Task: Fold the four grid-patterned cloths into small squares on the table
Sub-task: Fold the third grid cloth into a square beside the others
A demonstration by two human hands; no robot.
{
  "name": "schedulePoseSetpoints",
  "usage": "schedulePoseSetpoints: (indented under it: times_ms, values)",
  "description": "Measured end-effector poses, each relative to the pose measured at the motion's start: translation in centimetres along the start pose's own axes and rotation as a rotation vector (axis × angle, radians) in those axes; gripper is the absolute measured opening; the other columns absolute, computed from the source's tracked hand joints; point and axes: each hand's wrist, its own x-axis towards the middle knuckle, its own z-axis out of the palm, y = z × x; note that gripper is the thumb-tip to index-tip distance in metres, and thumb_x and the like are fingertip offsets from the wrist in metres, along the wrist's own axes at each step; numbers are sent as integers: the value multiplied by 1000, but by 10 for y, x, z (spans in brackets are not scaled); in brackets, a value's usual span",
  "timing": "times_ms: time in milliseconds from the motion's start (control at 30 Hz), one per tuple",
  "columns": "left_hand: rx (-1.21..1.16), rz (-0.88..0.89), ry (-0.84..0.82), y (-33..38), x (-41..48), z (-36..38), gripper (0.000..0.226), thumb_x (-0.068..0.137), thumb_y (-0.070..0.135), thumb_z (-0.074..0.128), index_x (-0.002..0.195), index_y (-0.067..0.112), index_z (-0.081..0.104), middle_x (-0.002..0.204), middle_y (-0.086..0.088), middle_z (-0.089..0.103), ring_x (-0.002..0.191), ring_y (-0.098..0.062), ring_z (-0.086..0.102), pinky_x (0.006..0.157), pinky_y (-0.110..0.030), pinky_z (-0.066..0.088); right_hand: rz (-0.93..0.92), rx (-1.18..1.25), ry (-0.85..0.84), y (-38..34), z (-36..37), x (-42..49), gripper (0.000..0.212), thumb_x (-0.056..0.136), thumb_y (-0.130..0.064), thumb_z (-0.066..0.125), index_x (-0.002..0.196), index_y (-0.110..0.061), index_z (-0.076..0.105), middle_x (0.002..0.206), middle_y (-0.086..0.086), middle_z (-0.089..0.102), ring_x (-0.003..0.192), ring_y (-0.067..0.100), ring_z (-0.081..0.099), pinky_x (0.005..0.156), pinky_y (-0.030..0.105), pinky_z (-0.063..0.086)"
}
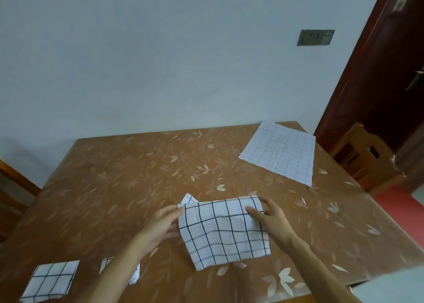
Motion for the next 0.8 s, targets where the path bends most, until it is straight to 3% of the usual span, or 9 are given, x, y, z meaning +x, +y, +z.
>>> schedulePoseSetpoints:
  times_ms: [100,200,300,400,533,633,667,733,800]
  values:
    - [117,107,118,-5,5,0,51,86,14,77,131,21,54,108,-7,73,96,-22,73,76,-34,58,-55,-53,11,-4,-2,-2,51,89,-35,73,131,-45,46,88,5,75,79,16,75,72,26,59]
    - [114,254,133,-1,3,-1,59,80,7,81,127,30,55,104,-3,75,96,-13,72,78,-26,55,-126,-131,-40,-10,-6,-5,38,88,-29,75,124,-35,64,106,-3,74,90,10,73,77,24,58]
    - [182,364,78,7,0,-3,55,73,0,84,120,21,65,111,-2,74,97,-13,73,78,-24,57,-154,-258,-120,-13,-11,-8,31,80,-20,82,108,-27,72,101,-10,75,88,4,72,77,23,57]
    - [278,458,120,13,2,-5,45,69,-9,83,109,10,71,112,-5,73,91,-20,74,75,-19,58,-203,-462,-67,-12,-15,-1,20,83,-22,79,99,-31,72,91,-12,76,83,2,72,79,26,59]
    - [486,548,208,15,5,-6,31,73,1,85,99,15,77,127,7,60,87,-11,73,80,-13,54,-221,-616,23,-14,-20,5,4,87,-30,73,89,-27,74,84,-10,76,79,3,70,76,31,59]
    - [681,660,275,17,5,-6,21,79,8,82,97,19,79,122,10,64,95,-2,67,81,-2,46,-271,-699,33,-21,-19,3,13,88,-33,72,75,-30,70,78,-11,69,75,7,64,67,25,52]
    - [707,694,280,17,6,-8,19,82,10,80,97,21,79,120,10,66,97,0,66,84,-4,47,-297,-721,36,-23,-19,2,20,88,-34,71,69,-33,65,78,-12,62,74,8,60,63,20,46]
    - [753,730,281,19,7,-11,16,85,17,78,96,28,78,115,13,69,102,-2,64,92,-20,51,-334,-720,39,-29,-19,-1,19,89,-37,69,72,-36,63,84,-11,54,77,7,55,64,17,38]
    - [874,724,285,22,8,-13,14,86,29,76,99,33,75,116,17,68,108,-7,60,100,-38,48,-386,-697,30,-36,-17,-3,12,91,-41,66,87,-30,69,95,-11,58,87,8,57,74,21,44]
